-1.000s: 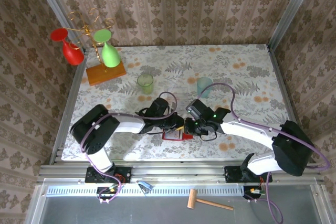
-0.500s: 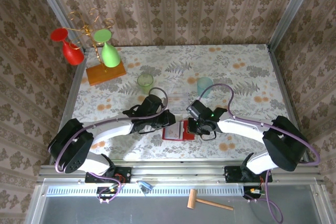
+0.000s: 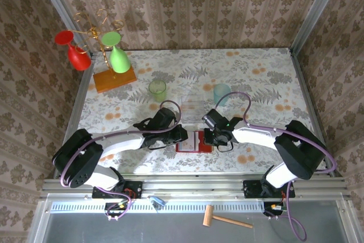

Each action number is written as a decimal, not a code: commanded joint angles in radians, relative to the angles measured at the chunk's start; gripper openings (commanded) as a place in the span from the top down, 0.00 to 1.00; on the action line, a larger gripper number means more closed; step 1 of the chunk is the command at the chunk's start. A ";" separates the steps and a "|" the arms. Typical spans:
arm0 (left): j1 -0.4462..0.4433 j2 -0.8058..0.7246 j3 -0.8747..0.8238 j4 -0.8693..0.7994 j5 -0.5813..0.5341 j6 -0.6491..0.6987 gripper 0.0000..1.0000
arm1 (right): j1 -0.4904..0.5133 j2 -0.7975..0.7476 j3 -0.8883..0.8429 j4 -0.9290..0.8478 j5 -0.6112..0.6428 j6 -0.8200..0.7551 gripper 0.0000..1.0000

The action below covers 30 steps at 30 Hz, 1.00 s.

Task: Take the credit cards out of the card holder

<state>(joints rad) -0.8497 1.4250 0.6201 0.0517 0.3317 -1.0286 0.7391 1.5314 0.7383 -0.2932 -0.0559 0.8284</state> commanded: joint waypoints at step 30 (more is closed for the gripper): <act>-0.034 0.053 0.022 -0.127 -0.075 0.062 0.88 | -0.003 0.028 0.064 0.086 -0.177 0.017 0.93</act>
<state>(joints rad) -0.8822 1.4628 0.6224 -0.0261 0.2821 -1.0016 0.7391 1.5459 0.7792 -0.2367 -0.1913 0.8291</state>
